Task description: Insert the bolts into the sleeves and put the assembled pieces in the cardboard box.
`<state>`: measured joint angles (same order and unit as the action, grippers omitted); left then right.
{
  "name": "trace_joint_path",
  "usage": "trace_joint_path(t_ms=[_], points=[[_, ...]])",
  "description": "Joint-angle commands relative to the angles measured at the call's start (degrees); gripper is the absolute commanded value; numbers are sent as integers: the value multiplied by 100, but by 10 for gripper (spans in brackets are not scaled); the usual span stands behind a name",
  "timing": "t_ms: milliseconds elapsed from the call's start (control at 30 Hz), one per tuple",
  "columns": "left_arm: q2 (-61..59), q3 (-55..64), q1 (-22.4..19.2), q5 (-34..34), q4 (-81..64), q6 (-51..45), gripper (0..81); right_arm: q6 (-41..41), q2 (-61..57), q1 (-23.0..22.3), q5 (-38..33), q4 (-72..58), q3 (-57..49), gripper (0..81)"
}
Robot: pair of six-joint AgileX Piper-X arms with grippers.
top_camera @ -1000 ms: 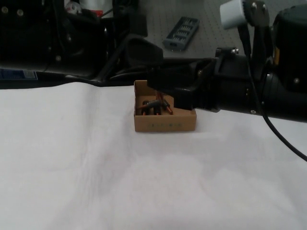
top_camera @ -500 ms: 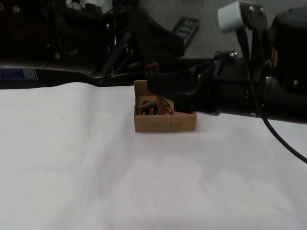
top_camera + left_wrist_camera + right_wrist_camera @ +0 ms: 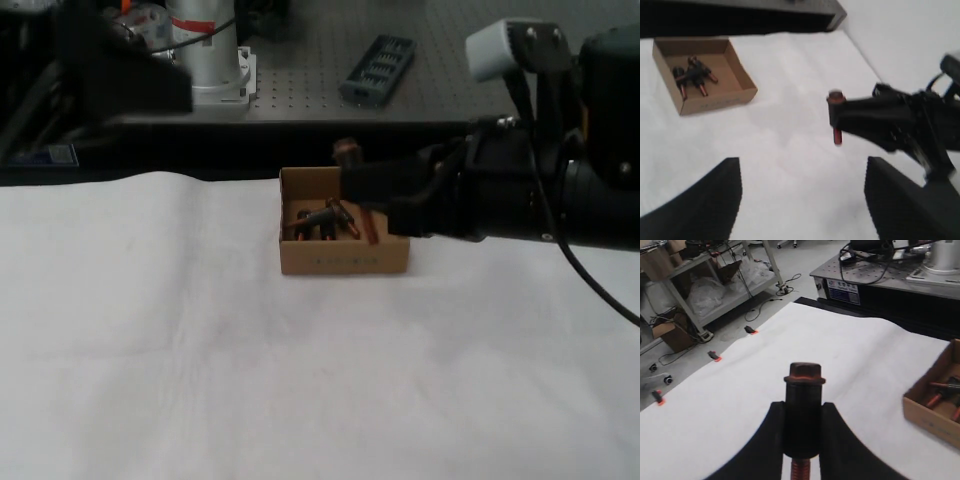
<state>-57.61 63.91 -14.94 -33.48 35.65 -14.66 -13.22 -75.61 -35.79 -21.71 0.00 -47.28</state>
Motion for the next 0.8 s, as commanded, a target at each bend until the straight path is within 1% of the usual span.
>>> trace_joint_path(t_ms=[0, 67, 167, 267, 367, 433, 633, 767], points=[[542, 40, 25, -21, 1158, 501, 463, 45, -108, 83, -123, -85, -103, 19], [843, 40, 25, -21, 1573, 616, 449, 45, -455, 249, -233, -85, -261, 19], [1248, 40, 25, -10, 1910, 615, 449, 45, -1137, 448, -243, -85, -695, 19], [1656, 40, 25, 338, 2137, 615, 449, 45, -1785, 574, -243, -50, -1310, 19], [2024, 40, 25, 711, 2450, 615, 449, 64, -2469, 627, -243, 95, -1998, 19], [2244, 40, 25, 845, 2716, 615, 449, 172, -2854, 637, -243, 276, -2436, 19], [2671, 40, 25, 876, 3373, 615, 421, 608, -3941, 647, -197, 1195, -3774, 19], [2813, 40, 25, 876, 3731, 615, 397, 660, -4540, 663, 105, 1574, -4413, 19]])
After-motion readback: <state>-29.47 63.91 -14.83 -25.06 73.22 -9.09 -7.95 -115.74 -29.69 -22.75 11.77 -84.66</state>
